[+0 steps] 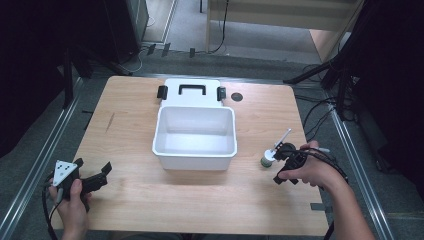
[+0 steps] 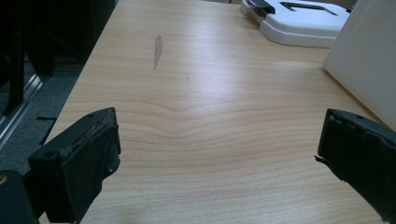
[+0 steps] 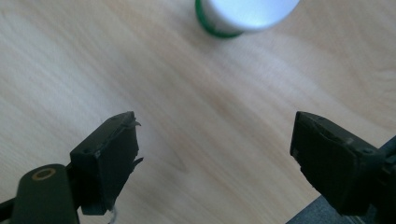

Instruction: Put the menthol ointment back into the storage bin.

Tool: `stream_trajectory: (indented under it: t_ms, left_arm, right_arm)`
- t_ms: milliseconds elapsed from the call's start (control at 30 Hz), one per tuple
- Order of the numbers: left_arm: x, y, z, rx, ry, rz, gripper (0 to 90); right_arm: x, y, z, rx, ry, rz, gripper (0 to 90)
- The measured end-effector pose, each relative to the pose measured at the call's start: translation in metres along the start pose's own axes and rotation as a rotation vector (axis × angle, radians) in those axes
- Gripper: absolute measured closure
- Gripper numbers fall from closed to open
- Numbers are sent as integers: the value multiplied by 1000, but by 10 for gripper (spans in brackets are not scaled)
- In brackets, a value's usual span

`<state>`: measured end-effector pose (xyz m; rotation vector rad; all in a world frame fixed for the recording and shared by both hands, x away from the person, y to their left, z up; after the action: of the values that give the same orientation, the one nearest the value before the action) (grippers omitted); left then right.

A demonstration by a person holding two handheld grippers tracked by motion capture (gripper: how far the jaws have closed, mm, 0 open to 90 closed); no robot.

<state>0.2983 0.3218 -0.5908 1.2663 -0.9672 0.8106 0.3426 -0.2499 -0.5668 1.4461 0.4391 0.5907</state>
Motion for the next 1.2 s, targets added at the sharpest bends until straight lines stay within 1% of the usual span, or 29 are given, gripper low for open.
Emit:
stream_trajectory:
  t_ms: [33,67,133,200,300,400,467,500,533,600,700,733,767,867,900,1000,1033,1133,1200]
  left_arm:
    - [0,0,0,-2,1,2,0]
    - [0,0,0,-2,2,2,0]
    - [0,0,0,-3,4,2,0]
    - [0,0,0,-3,4,1,0]
    - [0,0,0,-4,5,1,0]
    - [0,0,0,-4,6,0,0]
    - [0,0,0,-6,6,-1,0]
    - [0,0,0,-6,6,0,0]
    - [0,0,0,-7,6,1,0]
    - [0,-1,0,-5,7,0,0]
    - [0,-1,0,-6,6,-3,0]
    - [0,-1,0,-6,7,-3,0]
    - [0,-1,0,-6,7,-3,0]
    - [0,-1,0,-6,7,-2,0]
    - [0,-1,0,-6,7,-2,0]
    - [0,-1,0,-5,7,-3,0]
    - [0,-1,0,-4,7,-3,0]
    - [0,-1,0,-1,7,-3,0]
    - [0,-1,0,0,7,-2,0]
  right_arm:
    - [6,2,1,-3,-18,6,160]
    - [10,2,3,-1,-17,13,161]
    - [18,2,3,-1,-32,14,166]
    - [23,0,3,-5,-39,5,169]
    - [31,-2,3,-5,-48,3,201]
    - [39,-4,6,-10,-85,7,242]
    - [43,-5,9,-10,-98,11,263]
    - [45,-6,11,-11,-92,18,271]
    - [46,-7,11,-10,-107,15,273]
    - [49,-7,11,-4,-121,21,287]
    - [56,-7,9,20,-112,42,312]
    - [57,-8,8,25,-123,44,331]
    - [59,-8,9,23,-120,46,341]
    - [62,-10,8,32,-139,43,383]
    - [63,-11,8,35,-137,48,390]
    - [63,-13,7,45,-158,35,423]
    - [64,-14,7,50,-160,35,431]
    - [62,-16,6,49,-166,12,454]
    - [62,-15,4,63,-168,6,509]
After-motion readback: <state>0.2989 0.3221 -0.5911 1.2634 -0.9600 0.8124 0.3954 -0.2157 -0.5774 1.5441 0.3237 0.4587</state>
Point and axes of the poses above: each handheld gripper's, and its own axes: y roughly backward along the jaws, x roughly out of its top, z roughly to its right, the point moved 10 cm from there along -y, roughly forward along the jaws, and after that the axes turned 7 degrees about -y, right-handed, at the moved point
